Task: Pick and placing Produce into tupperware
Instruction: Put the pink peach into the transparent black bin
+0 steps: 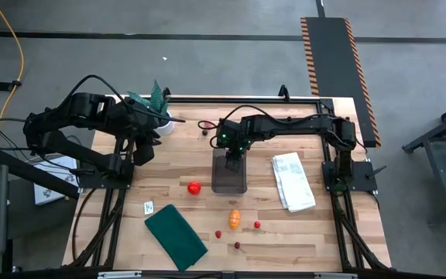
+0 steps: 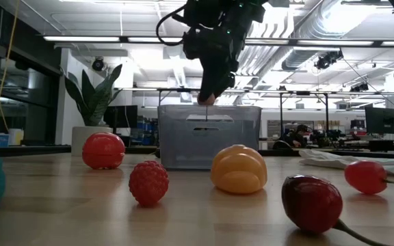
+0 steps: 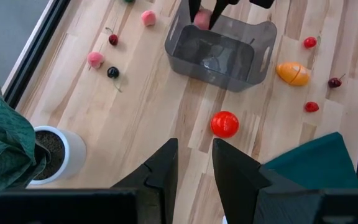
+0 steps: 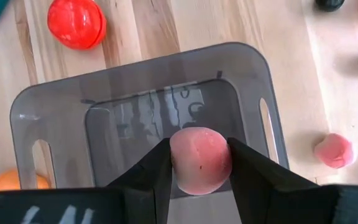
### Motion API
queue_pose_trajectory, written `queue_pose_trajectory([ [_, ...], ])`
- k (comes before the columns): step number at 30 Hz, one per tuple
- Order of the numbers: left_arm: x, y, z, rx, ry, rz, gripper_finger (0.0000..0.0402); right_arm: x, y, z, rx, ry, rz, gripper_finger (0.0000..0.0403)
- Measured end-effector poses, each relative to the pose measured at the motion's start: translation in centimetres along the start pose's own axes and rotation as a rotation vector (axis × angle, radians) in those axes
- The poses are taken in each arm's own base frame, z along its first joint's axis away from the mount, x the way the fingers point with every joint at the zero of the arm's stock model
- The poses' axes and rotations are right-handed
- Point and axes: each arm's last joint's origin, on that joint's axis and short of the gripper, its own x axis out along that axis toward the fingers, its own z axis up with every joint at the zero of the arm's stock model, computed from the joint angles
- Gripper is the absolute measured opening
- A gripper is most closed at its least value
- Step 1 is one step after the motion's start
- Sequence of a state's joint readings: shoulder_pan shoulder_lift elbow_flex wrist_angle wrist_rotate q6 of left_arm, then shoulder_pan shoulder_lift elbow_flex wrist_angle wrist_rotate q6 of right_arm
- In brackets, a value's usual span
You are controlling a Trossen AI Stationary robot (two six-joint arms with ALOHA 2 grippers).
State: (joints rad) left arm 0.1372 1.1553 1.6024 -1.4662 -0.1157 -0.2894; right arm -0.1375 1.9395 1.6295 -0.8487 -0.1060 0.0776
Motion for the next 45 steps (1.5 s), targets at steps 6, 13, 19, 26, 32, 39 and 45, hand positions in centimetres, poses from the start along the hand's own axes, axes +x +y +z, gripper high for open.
queue_pose_trajectory([
  [6,0.0,0.0,0.0,-0.007,0.000,0.001,0.0090,0.9,-0.2,0.0,-0.003,0.019,-0.002,0.0115],
  [13,0.0,0.0,0.0,-0.006,-0.002,0.000,0.0090,2.9,-0.1,-0.4,-0.003,0.080,0.004,0.0115],
  [19,0.0,0.0,0.0,-0.005,-0.002,0.000,0.0090,4.4,0.4,-0.6,-0.015,0.114,0.011,0.0115],
  [26,0.0,0.0,0.0,-0.004,-0.001,0.001,0.0090,6.1,0.5,-0.9,-0.011,0.155,0.017,0.0115],
  [32,0.0,0.0,0.0,-0.004,-0.001,0.001,0.0090,6.2,0.5,-0.9,-0.001,0.148,0.016,0.0115],
  [39,0.0,0.0,0.0,-0.004,0.000,0.001,0.0090,6.2,0.5,-0.8,0.003,0.141,0.016,0.0115],
  [45,0.0,0.0,0.0,-0.004,0.000,0.001,0.0090,7.1,0.3,-1.0,0.007,0.163,0.014,0.0115],
])
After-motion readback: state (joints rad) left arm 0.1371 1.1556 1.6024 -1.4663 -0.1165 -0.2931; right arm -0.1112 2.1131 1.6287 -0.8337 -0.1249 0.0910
